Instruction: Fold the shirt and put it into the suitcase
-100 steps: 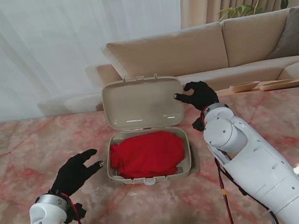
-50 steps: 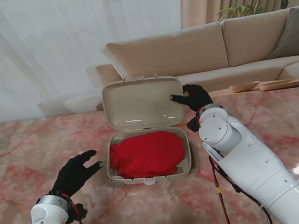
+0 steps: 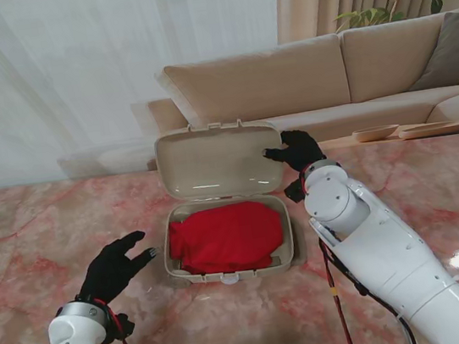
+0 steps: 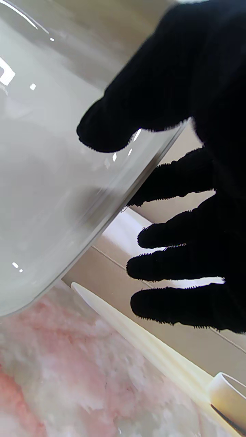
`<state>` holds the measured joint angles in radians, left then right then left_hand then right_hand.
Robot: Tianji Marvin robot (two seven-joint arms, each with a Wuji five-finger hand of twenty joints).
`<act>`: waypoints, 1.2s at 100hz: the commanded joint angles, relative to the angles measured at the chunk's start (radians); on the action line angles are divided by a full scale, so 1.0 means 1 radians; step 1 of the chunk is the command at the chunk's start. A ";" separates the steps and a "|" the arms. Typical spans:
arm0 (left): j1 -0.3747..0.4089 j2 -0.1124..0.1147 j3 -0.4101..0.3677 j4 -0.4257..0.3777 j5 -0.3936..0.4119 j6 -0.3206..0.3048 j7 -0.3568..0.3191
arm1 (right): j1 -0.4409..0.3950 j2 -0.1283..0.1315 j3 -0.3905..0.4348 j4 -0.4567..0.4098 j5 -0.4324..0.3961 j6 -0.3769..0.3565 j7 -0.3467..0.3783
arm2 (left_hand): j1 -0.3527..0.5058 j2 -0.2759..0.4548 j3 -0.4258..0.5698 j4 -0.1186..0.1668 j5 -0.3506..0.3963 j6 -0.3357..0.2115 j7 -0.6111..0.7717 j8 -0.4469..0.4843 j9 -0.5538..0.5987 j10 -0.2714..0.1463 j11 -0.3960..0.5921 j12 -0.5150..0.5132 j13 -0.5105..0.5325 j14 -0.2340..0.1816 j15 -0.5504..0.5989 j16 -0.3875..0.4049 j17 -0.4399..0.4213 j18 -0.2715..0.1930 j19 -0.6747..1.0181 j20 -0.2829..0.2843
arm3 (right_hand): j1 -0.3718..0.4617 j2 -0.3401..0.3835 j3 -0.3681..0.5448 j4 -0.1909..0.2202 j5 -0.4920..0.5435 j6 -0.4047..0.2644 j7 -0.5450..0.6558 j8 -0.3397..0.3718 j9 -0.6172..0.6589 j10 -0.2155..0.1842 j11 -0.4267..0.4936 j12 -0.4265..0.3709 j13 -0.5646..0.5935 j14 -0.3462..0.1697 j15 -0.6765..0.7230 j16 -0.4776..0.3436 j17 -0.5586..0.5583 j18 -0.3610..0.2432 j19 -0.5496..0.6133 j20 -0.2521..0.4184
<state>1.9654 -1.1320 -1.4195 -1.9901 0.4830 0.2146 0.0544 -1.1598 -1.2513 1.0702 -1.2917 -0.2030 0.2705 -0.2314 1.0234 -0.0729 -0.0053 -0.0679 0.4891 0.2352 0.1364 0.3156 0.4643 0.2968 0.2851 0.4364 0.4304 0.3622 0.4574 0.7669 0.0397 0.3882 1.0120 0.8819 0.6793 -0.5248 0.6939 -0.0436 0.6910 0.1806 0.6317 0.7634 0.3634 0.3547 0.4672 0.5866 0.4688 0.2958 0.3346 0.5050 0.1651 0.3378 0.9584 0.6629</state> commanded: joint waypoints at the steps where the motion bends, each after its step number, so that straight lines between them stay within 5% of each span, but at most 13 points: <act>1: 0.007 -0.005 0.004 0.006 0.002 0.004 0.009 | -0.007 -0.002 0.003 -0.004 0.004 -0.002 0.018 | -0.015 0.051 -0.034 0.016 -0.025 -0.041 0.006 0.004 0.004 -0.014 -0.025 -0.008 -0.004 0.017 -0.024 -0.013 -0.018 0.030 -0.025 0.029 | 0.026 -0.031 0.019 -0.041 0.012 -0.065 0.087 -0.021 0.005 -0.019 0.013 -0.018 -0.011 -0.035 0.012 -0.014 0.000 -0.010 -0.015 0.022; 71: 0.063 -0.010 -0.024 -0.015 0.029 0.023 0.036 | -0.094 0.042 0.045 -0.080 -0.089 -0.093 0.069 | -0.017 0.051 -0.034 0.016 -0.026 -0.043 0.006 0.004 0.006 -0.016 -0.025 -0.009 -0.004 0.016 -0.027 -0.013 -0.021 0.030 -0.031 0.031 | 0.029 -0.051 0.027 -0.056 0.017 -0.094 0.178 -0.107 0.064 -0.028 -0.006 -0.039 0.007 -0.032 0.002 -0.022 0.003 0.002 -0.016 0.018; 102: 0.077 -0.014 -0.032 -0.016 0.033 0.025 0.056 | -0.151 0.067 0.067 -0.134 -0.179 -0.126 0.088 | -0.017 0.051 -0.034 0.016 -0.026 -0.042 0.007 0.004 0.005 -0.016 -0.026 -0.009 -0.004 0.018 -0.027 -0.013 -0.022 0.030 -0.034 0.031 | 0.002 -0.028 0.025 -0.046 0.033 -0.064 0.087 -0.124 0.073 -0.029 -0.024 -0.046 0.009 -0.029 -0.009 -0.023 0.003 0.002 -0.016 0.017; 120: 0.077 -0.015 -0.030 -0.015 0.030 0.030 0.059 | -0.185 0.079 0.081 -0.161 -0.228 -0.143 0.095 | -0.018 0.052 -0.034 0.016 -0.026 -0.044 0.006 0.004 0.005 -0.015 -0.026 -0.009 -0.005 0.017 -0.028 -0.013 -0.024 0.033 -0.037 0.030 | -0.051 0.012 0.020 -0.004 0.063 -0.030 -0.103 -0.049 0.075 -0.027 -0.033 -0.048 0.009 -0.029 -0.017 -0.022 0.003 0.002 -0.016 0.016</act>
<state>2.0345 -1.1434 -1.4530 -2.0047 0.5143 0.2387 0.1106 -1.3225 -1.1793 1.1489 -1.4493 -0.4348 0.1286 -0.1518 1.0234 -0.0729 -0.0053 -0.0679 0.4891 0.2316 0.1367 0.3157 0.4643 0.2968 0.2851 0.4364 0.4304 0.3622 0.4570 0.7668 0.0354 0.3897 1.0008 0.8833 0.6591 -0.5401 0.7051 -0.0547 0.7147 0.1304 0.5678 0.6938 0.4385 0.3460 0.4513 0.5521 0.4711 0.2957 0.3330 0.5035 0.1679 0.3378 0.9581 0.6630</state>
